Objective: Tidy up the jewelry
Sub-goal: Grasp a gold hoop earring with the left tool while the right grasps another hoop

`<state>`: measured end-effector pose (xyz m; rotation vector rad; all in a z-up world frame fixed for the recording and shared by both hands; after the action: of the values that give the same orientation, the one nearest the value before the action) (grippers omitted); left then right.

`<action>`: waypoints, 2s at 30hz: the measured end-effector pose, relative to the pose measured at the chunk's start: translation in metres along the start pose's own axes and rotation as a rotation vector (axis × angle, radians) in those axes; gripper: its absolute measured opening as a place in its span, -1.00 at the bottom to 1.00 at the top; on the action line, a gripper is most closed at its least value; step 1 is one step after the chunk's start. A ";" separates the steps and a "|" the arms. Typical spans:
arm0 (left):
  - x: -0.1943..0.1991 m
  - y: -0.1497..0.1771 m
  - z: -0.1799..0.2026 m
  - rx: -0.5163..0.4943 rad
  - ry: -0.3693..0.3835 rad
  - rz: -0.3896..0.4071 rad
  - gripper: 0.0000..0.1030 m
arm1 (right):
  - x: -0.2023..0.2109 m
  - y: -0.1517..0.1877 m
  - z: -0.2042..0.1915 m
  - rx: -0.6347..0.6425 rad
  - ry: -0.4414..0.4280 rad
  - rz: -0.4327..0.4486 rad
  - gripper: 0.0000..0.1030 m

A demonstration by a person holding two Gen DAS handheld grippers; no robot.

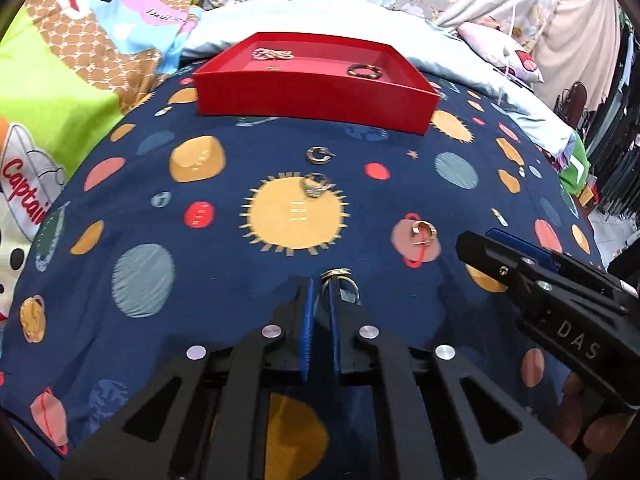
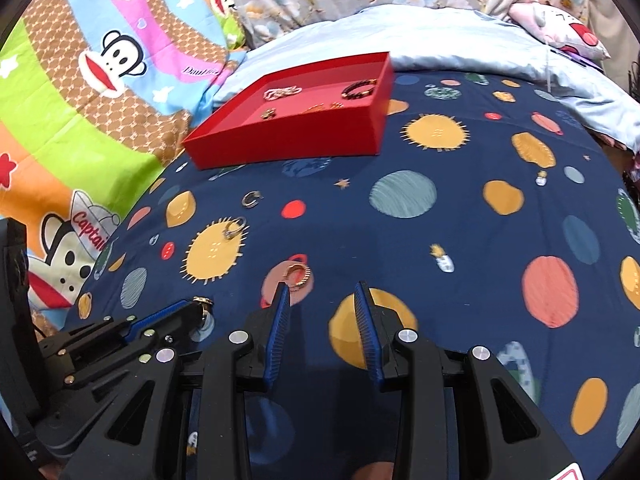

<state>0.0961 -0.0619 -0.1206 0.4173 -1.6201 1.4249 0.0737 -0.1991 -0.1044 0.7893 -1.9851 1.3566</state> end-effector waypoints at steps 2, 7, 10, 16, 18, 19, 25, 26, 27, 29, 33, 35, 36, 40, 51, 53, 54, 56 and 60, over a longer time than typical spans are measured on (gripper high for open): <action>0.002 0.000 -0.008 0.009 -0.007 0.003 -0.91 | -0.002 0.000 -0.004 0.002 -0.008 -0.002 -0.35; 0.005 0.002 -0.025 0.044 -0.015 0.004 -0.94 | -0.004 0.000 -0.009 0.010 -0.013 -0.004 -0.35; 0.009 0.000 -0.025 0.064 0.025 0.005 -0.93 | -0.004 -0.001 -0.008 0.004 -0.011 -0.002 -0.35; 0.016 -0.010 -0.003 0.038 0.056 0.058 -0.10 | 0.000 -0.004 -0.001 -0.010 -0.001 0.011 -0.35; 0.011 -0.010 0.005 0.025 0.064 0.050 -0.11 | 0.001 -0.005 0.001 -0.013 0.001 0.013 -0.35; 0.007 -0.010 0.008 0.021 0.060 0.041 -0.11 | 0.001 -0.005 0.001 -0.015 0.001 0.014 -0.35; -0.006 -0.007 0.010 0.019 0.044 0.010 -0.57 | 0.000 -0.005 0.002 -0.013 -0.003 0.012 -0.35; -0.005 -0.007 0.010 0.019 0.042 0.011 -0.58 | -0.001 -0.005 0.001 -0.014 -0.005 0.012 -0.35; -0.005 -0.007 0.010 0.016 0.044 0.011 -0.58 | -0.001 -0.005 0.001 -0.014 -0.006 0.011 -0.35; -0.004 -0.006 0.009 0.016 0.044 0.012 -0.58 | -0.003 -0.005 0.001 -0.014 -0.007 0.009 -0.35; 0.000 -0.008 0.006 0.025 0.054 0.019 -0.85 | -0.007 -0.003 -0.004 -0.006 -0.013 -0.002 -0.35; 0.004 -0.010 0.000 0.040 0.052 0.024 -0.85 | -0.011 -0.004 -0.008 -0.001 -0.018 -0.007 -0.35; 0.006 -0.011 -0.004 0.046 0.050 0.027 -0.85 | -0.013 -0.004 -0.011 0.002 -0.021 -0.009 -0.35; 0.008 -0.012 -0.014 0.059 0.035 0.033 -0.85 | -0.023 -0.005 -0.019 0.016 -0.024 -0.020 -0.35; 0.014 -0.009 -0.030 0.082 0.028 0.038 -0.85 | -0.017 -0.008 -0.017 0.014 -0.021 -0.006 -0.35; 0.015 -0.010 -0.031 0.086 0.026 0.041 -0.85 | -0.019 -0.008 -0.017 0.015 -0.023 -0.013 -0.35; 0.016 -0.011 -0.032 0.089 0.026 0.043 -0.85 | -0.020 -0.007 -0.018 0.017 -0.022 -0.017 -0.35; 0.017 -0.012 -0.033 0.090 0.024 0.046 -0.85 | -0.023 -0.006 -0.018 0.018 -0.022 -0.024 -0.35; 0.017 -0.013 -0.033 0.093 0.025 0.045 -0.85 | -0.027 -0.006 -0.019 0.023 -0.017 -0.024 -0.35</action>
<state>0.1098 -0.0303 -0.1023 0.4171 -1.5567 1.5380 0.0982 -0.1796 -0.1155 0.8357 -1.9699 1.3652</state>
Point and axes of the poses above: each gripper's, at about its wrist camera, not at the fingertips, and x roughly against the way its jaws point, z to its right, y to its underside, the point moved 7 cm from there along -x, roughly the way its jaws point, and after that the axes turned 4 degrees about -x, right-handed, at the moved point
